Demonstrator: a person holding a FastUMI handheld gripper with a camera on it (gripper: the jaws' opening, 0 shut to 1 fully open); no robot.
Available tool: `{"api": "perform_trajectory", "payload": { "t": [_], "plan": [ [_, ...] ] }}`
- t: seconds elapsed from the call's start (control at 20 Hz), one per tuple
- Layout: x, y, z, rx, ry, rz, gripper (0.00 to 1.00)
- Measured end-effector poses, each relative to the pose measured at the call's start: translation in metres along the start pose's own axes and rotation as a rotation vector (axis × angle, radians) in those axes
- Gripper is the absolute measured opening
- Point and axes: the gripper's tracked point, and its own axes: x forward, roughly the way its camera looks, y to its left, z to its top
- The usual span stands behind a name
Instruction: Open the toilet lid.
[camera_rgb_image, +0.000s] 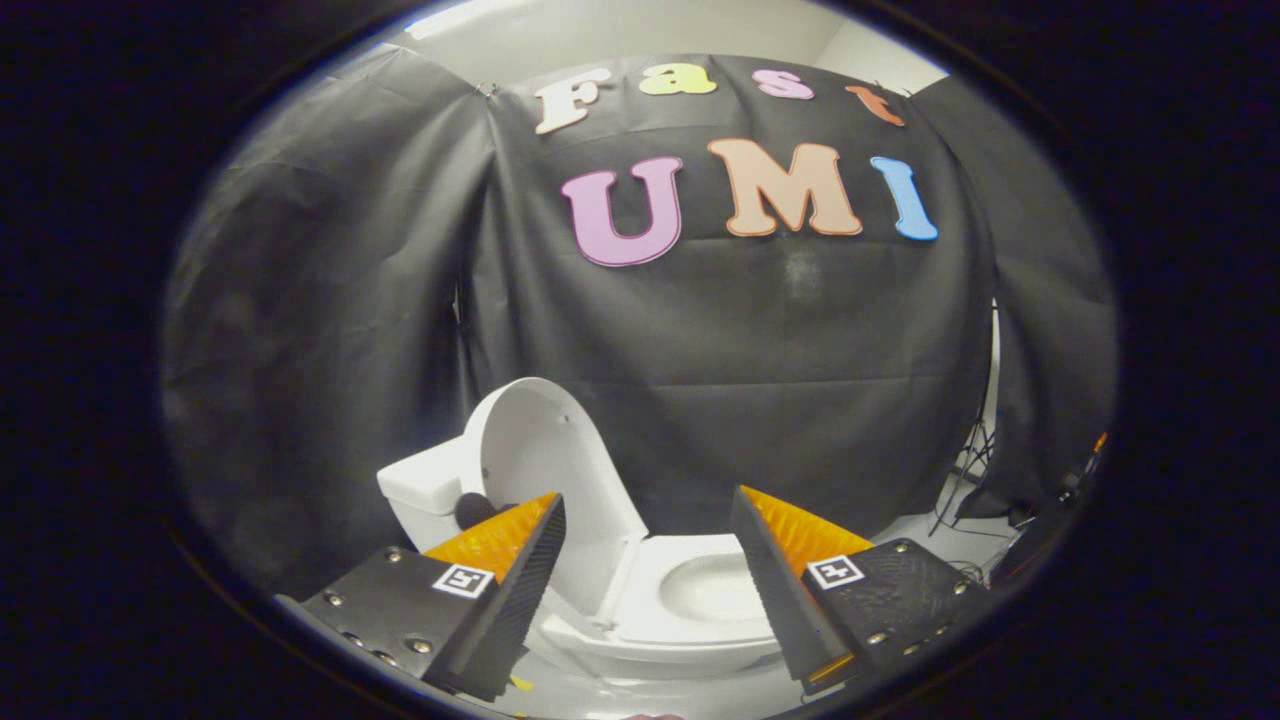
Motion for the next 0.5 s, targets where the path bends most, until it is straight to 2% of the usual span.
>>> {"api": "perform_trajectory", "payload": {
  "t": [0.5],
  "plan": [
    [-0.018, -0.117, -0.014, 0.038, 0.007, -0.088, 0.98]
  ]
}}
